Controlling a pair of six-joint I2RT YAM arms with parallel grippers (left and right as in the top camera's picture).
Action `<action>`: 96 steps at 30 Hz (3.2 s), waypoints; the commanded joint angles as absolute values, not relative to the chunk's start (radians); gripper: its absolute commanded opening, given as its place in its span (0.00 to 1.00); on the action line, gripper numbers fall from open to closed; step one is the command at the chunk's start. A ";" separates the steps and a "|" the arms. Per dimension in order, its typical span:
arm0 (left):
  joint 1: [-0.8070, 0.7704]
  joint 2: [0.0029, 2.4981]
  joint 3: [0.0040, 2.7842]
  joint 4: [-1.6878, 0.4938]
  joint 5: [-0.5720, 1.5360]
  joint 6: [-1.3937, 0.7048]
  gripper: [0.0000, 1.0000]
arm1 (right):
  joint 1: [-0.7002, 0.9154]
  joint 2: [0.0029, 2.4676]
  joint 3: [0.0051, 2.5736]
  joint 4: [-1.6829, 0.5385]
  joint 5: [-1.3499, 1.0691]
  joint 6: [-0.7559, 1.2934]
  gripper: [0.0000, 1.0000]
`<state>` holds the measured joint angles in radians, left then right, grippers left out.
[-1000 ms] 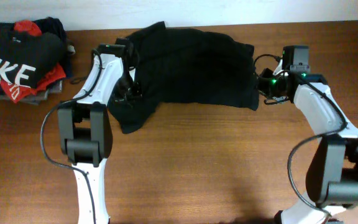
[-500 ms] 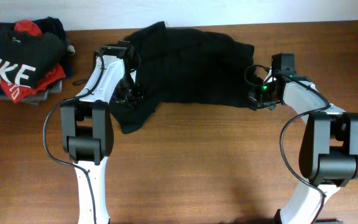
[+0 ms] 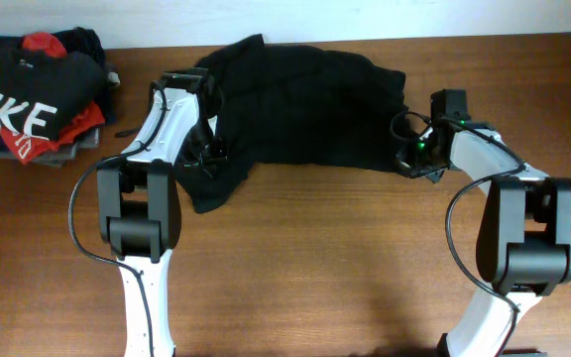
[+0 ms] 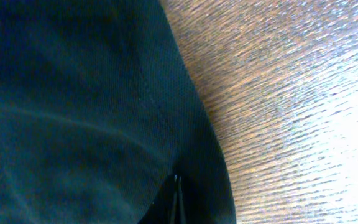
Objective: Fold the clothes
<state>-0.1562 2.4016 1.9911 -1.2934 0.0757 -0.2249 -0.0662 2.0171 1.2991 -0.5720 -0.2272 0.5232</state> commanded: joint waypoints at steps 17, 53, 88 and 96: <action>-0.154 2.422 1.996 -1.463 -0.034 -0.223 0.01 | -0.106 2.067 1.294 -0.723 -0.062 0.533 0.04; -0.259 2.055 1.996 -1.583 -0.145 -0.366 0.01 | -0.281 1.853 1.313 -0.931 0.026 0.674 0.04; -0.464 2.049 1.738 -1.351 -0.297 -0.434 0.90 | -0.017 1.853 1.313 -0.927 -0.692 0.398 0.67; -0.207 2.049 1.738 -1.361 -0.232 -0.449 0.98 | 0.128 1.853 1.313 -0.859 -0.619 0.541 0.67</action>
<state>-0.2848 2.0480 1.7245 -1.3605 -0.2569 -0.4202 0.0883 1.8679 1.3197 -0.8673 -0.6479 0.4786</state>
